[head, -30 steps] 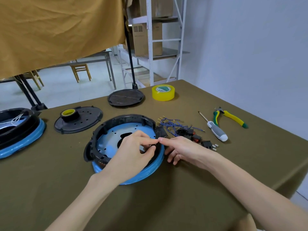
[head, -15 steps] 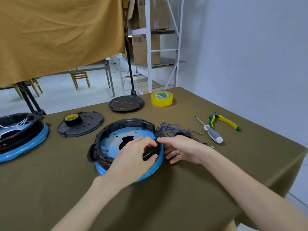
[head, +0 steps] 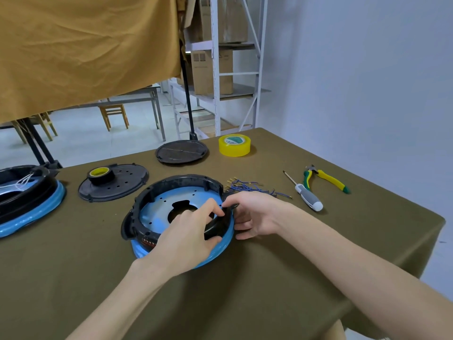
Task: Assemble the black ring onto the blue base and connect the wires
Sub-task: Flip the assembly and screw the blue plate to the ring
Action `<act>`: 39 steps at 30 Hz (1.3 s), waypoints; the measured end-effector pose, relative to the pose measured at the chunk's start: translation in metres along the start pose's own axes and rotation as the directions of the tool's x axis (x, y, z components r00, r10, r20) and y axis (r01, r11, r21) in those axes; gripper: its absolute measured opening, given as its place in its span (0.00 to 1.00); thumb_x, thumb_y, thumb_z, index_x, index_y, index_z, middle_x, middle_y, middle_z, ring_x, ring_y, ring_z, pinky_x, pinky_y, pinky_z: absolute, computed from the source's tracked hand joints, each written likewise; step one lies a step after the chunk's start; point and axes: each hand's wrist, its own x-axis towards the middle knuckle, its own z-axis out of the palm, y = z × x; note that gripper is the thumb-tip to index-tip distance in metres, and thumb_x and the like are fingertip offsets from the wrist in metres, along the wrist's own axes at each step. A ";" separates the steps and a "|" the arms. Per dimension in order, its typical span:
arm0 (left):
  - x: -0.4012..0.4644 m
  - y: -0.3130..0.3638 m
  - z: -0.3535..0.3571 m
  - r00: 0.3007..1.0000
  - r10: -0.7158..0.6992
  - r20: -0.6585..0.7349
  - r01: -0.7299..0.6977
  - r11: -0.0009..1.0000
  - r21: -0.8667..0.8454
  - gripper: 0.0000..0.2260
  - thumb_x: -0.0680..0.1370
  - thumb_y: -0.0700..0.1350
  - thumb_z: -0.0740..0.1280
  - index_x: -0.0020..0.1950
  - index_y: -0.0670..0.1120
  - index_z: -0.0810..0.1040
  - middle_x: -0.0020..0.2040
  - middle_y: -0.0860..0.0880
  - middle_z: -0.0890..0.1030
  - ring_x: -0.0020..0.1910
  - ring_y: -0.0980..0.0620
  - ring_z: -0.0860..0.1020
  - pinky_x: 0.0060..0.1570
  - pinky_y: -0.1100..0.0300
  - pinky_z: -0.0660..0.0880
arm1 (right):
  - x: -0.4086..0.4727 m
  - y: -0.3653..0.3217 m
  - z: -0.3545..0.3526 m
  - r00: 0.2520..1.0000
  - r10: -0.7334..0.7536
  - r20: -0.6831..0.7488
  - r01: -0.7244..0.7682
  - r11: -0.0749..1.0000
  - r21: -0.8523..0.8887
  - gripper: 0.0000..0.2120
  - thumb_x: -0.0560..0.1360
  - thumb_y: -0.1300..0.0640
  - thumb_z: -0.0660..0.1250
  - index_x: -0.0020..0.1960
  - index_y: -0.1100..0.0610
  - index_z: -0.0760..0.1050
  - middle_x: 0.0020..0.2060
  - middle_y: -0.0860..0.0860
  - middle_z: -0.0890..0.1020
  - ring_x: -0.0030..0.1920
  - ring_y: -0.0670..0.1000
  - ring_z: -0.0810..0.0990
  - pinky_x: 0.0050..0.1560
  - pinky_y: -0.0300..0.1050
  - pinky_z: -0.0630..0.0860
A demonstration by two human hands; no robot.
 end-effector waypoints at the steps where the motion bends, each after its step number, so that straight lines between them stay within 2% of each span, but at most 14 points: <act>1: -0.001 0.000 0.000 1.000 0.008 0.002 -0.008 1.000 0.028 0.21 0.78 0.53 0.73 0.62 0.63 0.63 0.50 0.57 0.83 0.45 0.51 0.79 0.44 0.48 0.80 | -0.001 -0.002 0.000 1.000 0.026 0.008 -0.026 0.999 0.044 0.18 0.74 0.57 0.73 0.62 0.62 0.77 0.57 0.59 0.81 0.56 0.57 0.82 0.50 0.57 0.81; 4: -0.001 0.000 0.000 0.999 0.046 0.009 -0.047 0.992 0.120 0.21 0.79 0.55 0.71 0.63 0.62 0.60 0.52 0.55 0.82 0.45 0.50 0.81 0.42 0.50 0.80 | -0.003 -0.003 0.000 0.998 0.057 0.006 -0.058 0.994 0.092 0.18 0.74 0.57 0.72 0.60 0.64 0.77 0.57 0.60 0.81 0.55 0.56 0.82 0.48 0.57 0.81; 7: -0.003 0.002 -0.001 0.997 0.082 -0.004 -0.081 0.987 0.139 0.21 0.80 0.55 0.70 0.63 0.61 0.59 0.59 0.57 0.80 0.46 0.50 0.82 0.39 0.55 0.77 | 0.000 -0.001 0.000 1.000 0.026 -0.014 -0.026 1.000 0.000 0.21 0.73 0.53 0.74 0.62 0.62 0.76 0.57 0.58 0.81 0.56 0.56 0.82 0.52 0.56 0.83; 11: -0.001 0.002 -0.004 0.995 0.100 0.025 -0.102 0.989 0.106 0.22 0.80 0.53 0.70 0.65 0.60 0.59 0.60 0.54 0.78 0.53 0.49 0.79 0.47 0.52 0.78 | 0.003 0.001 -0.002 0.998 -0.056 -0.030 0.053 0.994 -0.099 0.17 0.74 0.50 0.76 0.56 0.57 0.76 0.56 0.57 0.81 0.54 0.55 0.83 0.52 0.54 0.83; 15: -0.005 0.002 -0.008 0.990 0.120 0.079 -0.133 0.972 0.192 0.31 0.76 0.60 0.73 0.70 0.62 0.57 0.59 0.54 0.78 0.58 0.49 0.76 0.54 0.56 0.70 | 0.005 0.002 -0.005 0.995 -0.092 -0.040 0.086 0.987 -0.139 0.16 0.74 0.49 0.76 0.54 0.56 0.77 0.54 0.55 0.82 0.55 0.55 0.83 0.56 0.54 0.82; 19: -0.013 -0.004 -0.010 0.993 0.099 0.072 -0.116 0.942 0.313 0.38 0.75 0.60 0.73 0.74 0.66 0.50 0.59 0.53 0.69 0.56 0.50 0.73 0.54 0.59 0.64 | 0.007 0.002 -0.007 0.993 -0.102 -0.052 0.093 0.983 -0.160 0.18 0.72 0.47 0.76 0.56 0.56 0.79 0.53 0.55 0.84 0.54 0.54 0.83 0.53 0.53 0.82; 25: -0.009 -0.012 -0.021 0.977 0.065 0.204 -0.103 0.978 0.182 0.37 0.76 0.61 0.71 0.74 0.72 0.49 0.60 0.55 0.73 0.58 0.53 0.73 0.54 0.58 0.68 | 0.020 0.004 -0.004 0.981 -0.180 -0.077 0.159 0.960 -0.229 0.20 0.70 0.44 0.74 0.57 0.54 0.80 0.51 0.54 0.86 0.51 0.53 0.85 0.44 0.48 0.82; 27: -0.005 -0.015 -0.027 0.959 0.064 0.276 -0.086 0.994 0.068 0.38 0.75 0.63 0.71 0.76 0.73 0.50 0.66 0.58 0.73 0.65 0.55 0.72 0.61 0.55 0.72 | 0.026 0.000 -0.003 0.973 -0.218 -0.076 0.189 0.942 -0.277 0.19 0.70 0.43 0.72 0.54 0.55 0.81 0.49 0.53 0.87 0.50 0.52 0.86 0.43 0.46 0.82; 29: 0.002 -0.018 -0.034 0.941 0.077 0.331 -0.072 0.997 -0.028 0.38 0.76 0.65 0.70 0.79 0.72 0.49 0.72 0.61 0.70 0.71 0.58 0.69 0.70 0.56 0.69 | 0.031 -0.006 -0.004 0.970 -0.238 -0.054 0.206 0.915 -0.346 0.20 0.69 0.41 0.71 0.52 0.54 0.83 0.46 0.51 0.88 0.48 0.51 0.87 0.43 0.45 0.82; 31: 0.008 -0.025 -0.040 0.938 0.058 0.343 -0.024 0.995 -0.100 0.40 0.75 0.67 0.70 0.79 0.71 0.49 0.71 0.63 0.71 0.70 0.62 0.70 0.70 0.60 0.69 | 0.035 -0.013 -0.007 0.972 -0.235 -0.023 0.207 0.898 -0.388 0.23 0.65 0.39 0.70 0.51 0.54 0.84 0.44 0.50 0.89 0.47 0.50 0.88 0.42 0.44 0.81; 33: 0.011 -0.035 -0.046 0.956 0.044 0.290 -0.009 0.993 -0.119 0.39 0.73 0.69 0.71 0.79 0.70 0.53 0.66 0.67 0.73 0.65 0.66 0.72 0.64 0.67 0.70 | 0.038 -0.017 -0.010 0.974 -0.228 0.003 0.210 0.892 -0.399 0.26 0.62 0.38 0.70 0.52 0.54 0.84 0.44 0.50 0.89 0.46 0.50 0.88 0.42 0.44 0.80; 35: 0.011 -0.045 -0.051 0.988 0.041 0.147 -0.018 0.988 -0.155 0.30 0.73 0.72 0.68 0.73 0.67 0.68 0.61 0.68 0.77 0.61 0.70 0.74 0.59 0.70 0.70 | 0.042 -0.019 -0.011 0.974 -0.224 0.025 0.214 0.886 -0.411 0.25 0.62 0.39 0.70 0.50 0.55 0.84 0.44 0.50 0.89 0.44 0.50 0.87 0.42 0.44 0.80; 37: 0.016 -0.062 -0.057 0.996 0.009 -0.093 -0.027 0.982 -0.189 0.20 0.77 0.68 0.64 0.64 0.62 0.79 0.59 0.66 0.79 0.61 0.67 0.76 0.63 0.62 0.73 | 0.046 -0.021 -0.011 0.973 -0.224 0.045 0.223 0.884 -0.411 0.23 0.62 0.40 0.70 0.49 0.55 0.84 0.43 0.51 0.89 0.41 0.50 0.86 0.42 0.44 0.80; 39: 0.025 -0.087 -0.065 0.977 -0.101 -0.187 0.074 0.986 -0.150 0.16 0.81 0.59 0.65 0.67 0.57 0.79 0.65 0.58 0.78 0.67 0.57 0.75 0.67 0.52 0.72 | 0.048 -0.025 -0.011 0.974 -0.217 0.072 0.227 0.886 -0.404 0.21 0.62 0.42 0.70 0.48 0.56 0.82 0.41 0.51 0.87 0.40 0.50 0.84 0.43 0.44 0.78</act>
